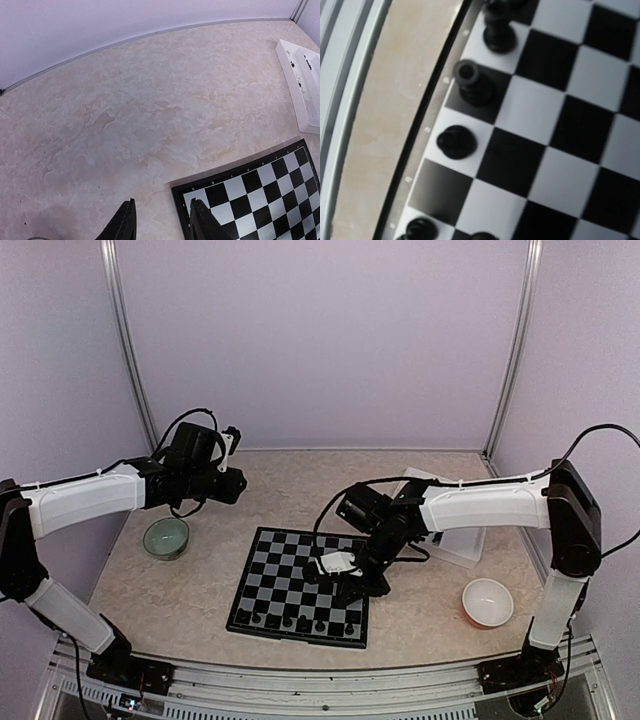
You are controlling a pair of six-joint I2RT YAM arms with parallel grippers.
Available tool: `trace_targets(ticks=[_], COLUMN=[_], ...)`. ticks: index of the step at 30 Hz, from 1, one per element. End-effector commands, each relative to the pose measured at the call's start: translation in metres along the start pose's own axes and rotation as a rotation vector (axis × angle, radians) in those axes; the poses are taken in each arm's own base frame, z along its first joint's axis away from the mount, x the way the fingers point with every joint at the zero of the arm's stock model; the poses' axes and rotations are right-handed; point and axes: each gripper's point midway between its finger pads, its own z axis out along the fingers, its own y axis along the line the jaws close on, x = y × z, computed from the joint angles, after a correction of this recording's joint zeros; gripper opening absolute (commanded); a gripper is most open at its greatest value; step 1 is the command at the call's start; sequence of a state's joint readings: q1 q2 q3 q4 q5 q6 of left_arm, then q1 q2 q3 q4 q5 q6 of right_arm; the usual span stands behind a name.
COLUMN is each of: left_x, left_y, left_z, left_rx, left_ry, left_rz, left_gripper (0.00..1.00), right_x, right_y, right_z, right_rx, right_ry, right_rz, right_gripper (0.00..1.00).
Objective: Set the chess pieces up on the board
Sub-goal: Place the pawn at b7.
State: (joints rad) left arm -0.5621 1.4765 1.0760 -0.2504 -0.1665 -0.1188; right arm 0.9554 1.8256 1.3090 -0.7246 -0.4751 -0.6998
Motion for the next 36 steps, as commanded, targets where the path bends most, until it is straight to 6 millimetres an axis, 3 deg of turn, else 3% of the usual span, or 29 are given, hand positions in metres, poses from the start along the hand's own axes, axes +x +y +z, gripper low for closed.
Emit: trace_targets(ticks=[1,12,19,27,36], left_x=[-0.016,-0.015,-0.016,-0.014,-0.014], left_y=[0.002,-0.001,-0.002,-0.004,-0.005], left_z=[-0.010,-0.010,-0.011,-0.010,-0.009], left_rx=[-0.003,0.014,0.025,0.033,0.039], left_ry=[-0.065,-0.063,-0.064,-0.059,-0.058], left_rz=[-0.013,-0.017,-0.019,-0.019,-0.021], left_gripper=[0.38,0.38,0.38,0.38,0.38], right_x=[0.009,0.017,0.018,0.016,0.002], right_y=[0.006,0.007,-0.006,-0.004,-0.005], right_z=[0.013,0.043,0.045,0.045,0.037], right_rx=[-0.039,-0.055,0.002,-0.009,-0.014], right_ry=[0.045,0.109,0.130,0.124,0.092], right_rz=[-0.009,0.017,0.029,0.030,0.027], right_gripper=[0.11,0.12,0.14,0.24,0.24])
